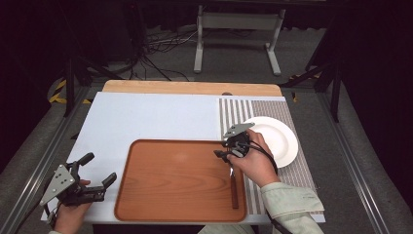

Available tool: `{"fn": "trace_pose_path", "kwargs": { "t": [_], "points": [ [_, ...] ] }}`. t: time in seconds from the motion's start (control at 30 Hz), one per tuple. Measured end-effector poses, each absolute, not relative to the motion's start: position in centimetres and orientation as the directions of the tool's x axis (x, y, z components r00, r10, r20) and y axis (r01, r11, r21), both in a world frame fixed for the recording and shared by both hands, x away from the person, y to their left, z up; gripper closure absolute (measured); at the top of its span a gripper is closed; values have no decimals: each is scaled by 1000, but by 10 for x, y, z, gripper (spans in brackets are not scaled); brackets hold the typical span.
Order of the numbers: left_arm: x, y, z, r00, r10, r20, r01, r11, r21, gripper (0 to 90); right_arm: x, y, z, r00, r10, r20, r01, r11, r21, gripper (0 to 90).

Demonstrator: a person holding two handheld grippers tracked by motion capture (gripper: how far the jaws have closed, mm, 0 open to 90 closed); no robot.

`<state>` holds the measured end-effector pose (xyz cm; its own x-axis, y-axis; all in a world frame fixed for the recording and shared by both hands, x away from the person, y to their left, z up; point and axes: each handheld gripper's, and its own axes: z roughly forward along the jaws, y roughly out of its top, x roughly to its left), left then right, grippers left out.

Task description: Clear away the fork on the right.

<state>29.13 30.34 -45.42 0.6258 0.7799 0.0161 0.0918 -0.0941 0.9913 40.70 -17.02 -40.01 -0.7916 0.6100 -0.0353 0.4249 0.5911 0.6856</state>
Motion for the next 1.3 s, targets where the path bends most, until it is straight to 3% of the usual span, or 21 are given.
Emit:
{"fn": "trace_pose_path", "kwargs": {
  "t": [0.1, 0.2, 0.83, 1.3],
  "points": [
    [291, 304, -454, 625, 780, 15, 92, -93, 991, 2, 405, -171, -395, -802, 596, -48, 383, 572, 725, 291],
    [291, 304, -454, 624, 781, 16, 93, -94, 991, 2, 399, -175, -386, -811, 581, -72, 333, 559, 760, 205],
    [290, 303, -454, 619, 785, 17, 92, -93, 991, 2, 367, -223, -368, -800, 588, -123, 212, 468, 858, 164],
    [290, 303, -454, 614, 789, 16, 93, -93, 991, 2, 340, -281, -399, -762, 640, -97, 135, 304, 943, 158]
  ]
}}
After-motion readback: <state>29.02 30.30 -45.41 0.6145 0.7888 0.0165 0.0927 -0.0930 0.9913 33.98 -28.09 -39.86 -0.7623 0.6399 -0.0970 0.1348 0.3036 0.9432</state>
